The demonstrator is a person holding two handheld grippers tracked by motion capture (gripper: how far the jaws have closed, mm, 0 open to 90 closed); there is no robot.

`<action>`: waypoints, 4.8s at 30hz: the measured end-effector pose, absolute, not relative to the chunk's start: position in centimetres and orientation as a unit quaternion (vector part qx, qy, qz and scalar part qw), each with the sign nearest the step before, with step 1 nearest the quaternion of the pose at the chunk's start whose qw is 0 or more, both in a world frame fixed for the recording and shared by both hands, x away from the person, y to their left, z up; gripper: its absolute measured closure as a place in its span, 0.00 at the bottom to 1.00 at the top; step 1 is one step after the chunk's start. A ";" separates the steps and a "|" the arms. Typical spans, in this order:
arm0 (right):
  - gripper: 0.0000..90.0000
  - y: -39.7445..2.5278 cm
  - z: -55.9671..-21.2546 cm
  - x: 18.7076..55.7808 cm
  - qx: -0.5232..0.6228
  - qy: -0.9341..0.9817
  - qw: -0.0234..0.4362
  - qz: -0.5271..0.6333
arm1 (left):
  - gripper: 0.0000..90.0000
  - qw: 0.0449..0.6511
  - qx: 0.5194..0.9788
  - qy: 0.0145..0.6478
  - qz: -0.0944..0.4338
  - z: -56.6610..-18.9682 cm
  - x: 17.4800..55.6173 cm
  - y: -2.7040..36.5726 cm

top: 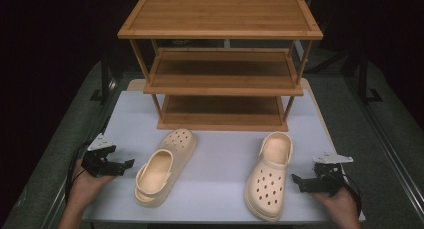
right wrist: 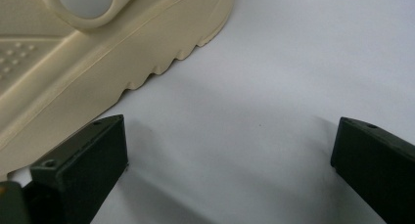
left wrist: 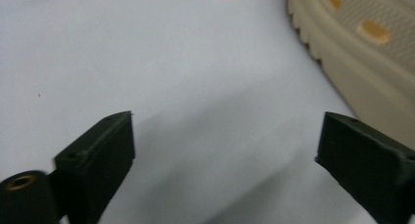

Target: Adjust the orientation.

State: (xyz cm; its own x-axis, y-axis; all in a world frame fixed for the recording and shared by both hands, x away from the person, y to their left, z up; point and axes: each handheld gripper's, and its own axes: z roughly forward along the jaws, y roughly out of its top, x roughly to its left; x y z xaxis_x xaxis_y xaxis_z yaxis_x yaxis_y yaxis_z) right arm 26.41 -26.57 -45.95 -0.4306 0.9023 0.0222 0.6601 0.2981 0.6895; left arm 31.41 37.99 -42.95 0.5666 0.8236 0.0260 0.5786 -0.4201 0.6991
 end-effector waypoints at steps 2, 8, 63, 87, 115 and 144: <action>0.00 -26.6 -45.9 26.4 0.498 0.783 0.190 0.320 | 0.00 0.323 0.824 0.428 0.184 -43.4 31.6 37.9; 0.00 -26.6 -45.9 26.4 0.498 0.783 0.190 0.320 | 0.00 0.322 0.826 0.429 0.175 -44.9 31.8 37.9; 1.00 -25.0 -42.9 22.2 0.318 0.822 0.027 0.472 | 0.00 0.325 0.825 0.428 0.173 -45.0 31.8 38.0; 1.00 -20.8 -42.6 23.8 0.280 0.839 0.025 0.466 | 0.00 0.324 0.826 0.427 0.174 -45.0 31.8 38.0; 1.00 -12.9 -41.6 27.2 0.221 0.857 0.035 0.464 | 0.00 0.324 0.826 0.428 0.173 -45.0 31.8 38.0; 1.00 -24.0 -41.1 36.3 0.369 0.797 0.120 0.463 | 0.00 0.324 0.826 0.428 0.174 -45.1 31.8 38.0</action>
